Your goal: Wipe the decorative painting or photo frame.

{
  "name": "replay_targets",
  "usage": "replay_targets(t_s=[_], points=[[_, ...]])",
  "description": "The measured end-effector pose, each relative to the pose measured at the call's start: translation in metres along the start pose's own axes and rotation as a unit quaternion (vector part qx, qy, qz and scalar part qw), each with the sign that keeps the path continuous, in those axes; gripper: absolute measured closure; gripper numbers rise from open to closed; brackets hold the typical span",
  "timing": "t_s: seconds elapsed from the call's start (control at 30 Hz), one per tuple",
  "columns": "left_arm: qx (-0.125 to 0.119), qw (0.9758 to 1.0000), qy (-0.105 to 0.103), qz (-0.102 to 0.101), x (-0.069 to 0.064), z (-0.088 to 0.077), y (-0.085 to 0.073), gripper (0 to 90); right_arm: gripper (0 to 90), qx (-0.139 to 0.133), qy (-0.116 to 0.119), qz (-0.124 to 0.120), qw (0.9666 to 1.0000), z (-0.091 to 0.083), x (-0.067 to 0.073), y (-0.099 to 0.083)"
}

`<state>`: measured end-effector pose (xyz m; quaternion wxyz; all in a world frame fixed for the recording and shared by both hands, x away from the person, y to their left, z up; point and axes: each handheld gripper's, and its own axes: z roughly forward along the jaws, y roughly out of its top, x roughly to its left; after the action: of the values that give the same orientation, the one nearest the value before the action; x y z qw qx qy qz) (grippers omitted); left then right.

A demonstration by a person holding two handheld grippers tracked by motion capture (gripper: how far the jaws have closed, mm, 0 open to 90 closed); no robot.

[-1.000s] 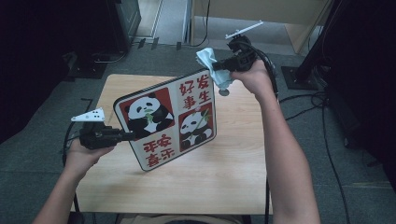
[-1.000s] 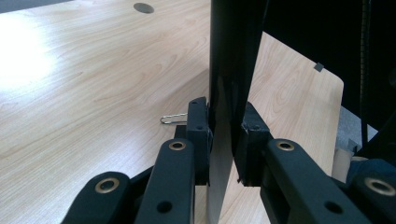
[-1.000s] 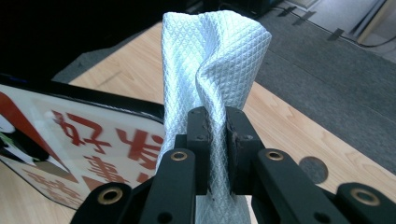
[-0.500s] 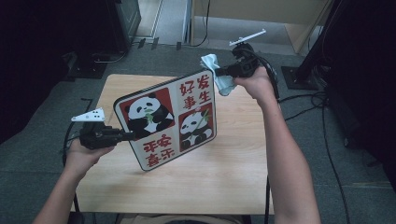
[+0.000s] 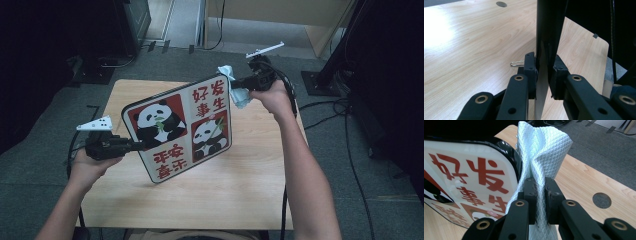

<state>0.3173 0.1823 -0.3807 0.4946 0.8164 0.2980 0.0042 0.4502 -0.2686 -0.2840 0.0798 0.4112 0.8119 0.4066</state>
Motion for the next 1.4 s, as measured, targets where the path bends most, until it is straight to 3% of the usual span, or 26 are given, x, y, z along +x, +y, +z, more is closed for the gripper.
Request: replay_targets(t_s=[0.33, 0.5, 0.97, 1.03, 1.4], points=[[0.000, 1.0000, 0.000, 0.001, 0.000, 0.000, 0.000, 78.8, 82.7, -0.004, 0.015, 0.015, 0.9998, 0.007, -0.005, -0.016], [-0.001, 1.0000, -0.001, 0.000, 0.000, 0.000, 0.000, 78.8, 82.6, -0.014, 0.038, 0.030, 0.9987, 0.010, -0.011, -0.026], [0.000, 1.0000, -0.002, 0.001, 0.000, 0.000, -0.001, 78.8, 82.7, -0.031, 0.084, 0.038, 0.9953, 0.020, -0.026, -0.051], [0.001, 1.0000, -0.003, 0.003, 0.001, -0.001, -0.001, 78.8, 82.7, -0.039, 0.103, 0.045, 0.9929, 0.021, -0.030, -0.057], [0.000, 1.0000, -0.002, 0.002, 0.000, 0.000, -0.001, 78.8, 82.7, -0.020, 0.115, 0.055, 0.9916, 0.031, -0.037, -0.077]])
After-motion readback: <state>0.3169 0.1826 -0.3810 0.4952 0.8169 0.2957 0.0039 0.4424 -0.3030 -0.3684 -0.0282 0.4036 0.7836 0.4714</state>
